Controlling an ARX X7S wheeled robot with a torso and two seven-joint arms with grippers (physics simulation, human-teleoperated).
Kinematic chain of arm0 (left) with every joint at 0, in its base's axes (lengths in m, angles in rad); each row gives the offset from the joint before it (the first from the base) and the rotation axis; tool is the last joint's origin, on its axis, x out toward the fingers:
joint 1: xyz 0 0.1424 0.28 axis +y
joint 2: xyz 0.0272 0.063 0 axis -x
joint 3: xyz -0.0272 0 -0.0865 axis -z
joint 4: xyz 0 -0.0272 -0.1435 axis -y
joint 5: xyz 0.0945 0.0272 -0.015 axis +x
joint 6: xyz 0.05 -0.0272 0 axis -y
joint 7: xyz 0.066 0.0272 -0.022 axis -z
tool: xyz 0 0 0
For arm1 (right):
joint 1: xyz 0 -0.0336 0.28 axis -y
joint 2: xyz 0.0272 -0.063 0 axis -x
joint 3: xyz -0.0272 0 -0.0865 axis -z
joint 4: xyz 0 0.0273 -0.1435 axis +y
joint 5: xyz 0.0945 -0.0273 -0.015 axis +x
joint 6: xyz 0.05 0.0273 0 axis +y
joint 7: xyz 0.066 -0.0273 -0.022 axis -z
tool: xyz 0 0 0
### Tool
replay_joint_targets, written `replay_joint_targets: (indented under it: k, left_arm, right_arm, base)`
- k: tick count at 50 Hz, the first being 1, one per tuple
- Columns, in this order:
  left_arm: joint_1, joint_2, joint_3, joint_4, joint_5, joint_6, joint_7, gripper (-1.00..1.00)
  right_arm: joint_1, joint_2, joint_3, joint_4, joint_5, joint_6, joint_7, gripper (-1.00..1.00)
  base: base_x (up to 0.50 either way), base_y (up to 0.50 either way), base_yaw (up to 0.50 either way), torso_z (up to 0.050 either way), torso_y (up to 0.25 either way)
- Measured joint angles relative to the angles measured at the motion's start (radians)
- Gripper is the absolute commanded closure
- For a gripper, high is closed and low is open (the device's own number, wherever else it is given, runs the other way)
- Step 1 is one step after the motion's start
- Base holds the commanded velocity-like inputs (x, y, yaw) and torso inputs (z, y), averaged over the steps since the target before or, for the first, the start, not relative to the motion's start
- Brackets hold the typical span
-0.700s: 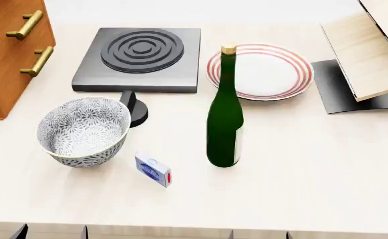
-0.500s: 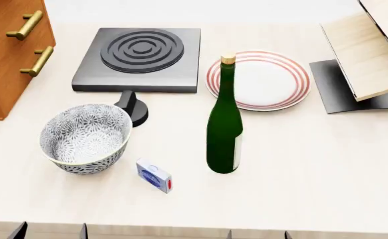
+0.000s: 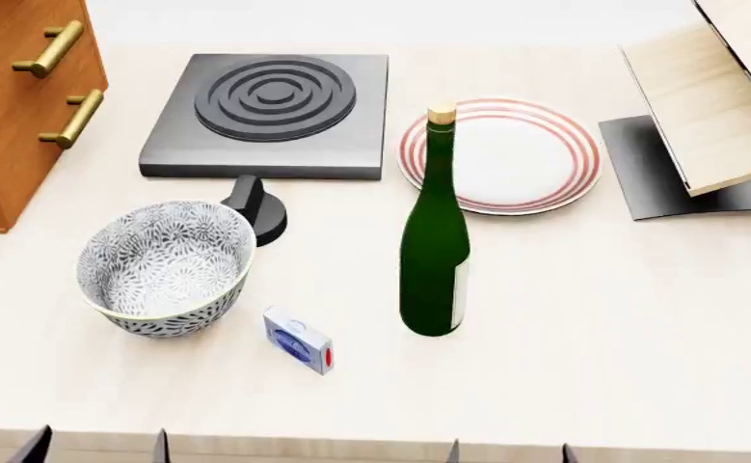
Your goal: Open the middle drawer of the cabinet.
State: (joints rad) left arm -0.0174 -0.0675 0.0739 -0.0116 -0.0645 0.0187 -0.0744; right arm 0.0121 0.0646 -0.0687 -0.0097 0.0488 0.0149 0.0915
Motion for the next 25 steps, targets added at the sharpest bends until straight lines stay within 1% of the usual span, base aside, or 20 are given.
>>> replay_joint_targets:
  k: [10,25]
  left_arm:
    - [-0.007,-0.015,0.004,0.019,-0.018,0.028,-0.017,-1.00]
    - [-0.005,-0.049,0.000,0.229,-0.065,-0.020,-0.043,-1.00]
  right_arm:
    - [-0.010,0.021,-0.010,-0.054,-0.020,-0.011,0.040,-1.00]
    - [-0.027,0.053,-0.019,-0.268,-0.045,0.053,0.086,-1.00]
  base:
    - [0.00,0.00,0.00,0.000,0.000]
    - [0.00,0.00,0.00,0.000,0.000]
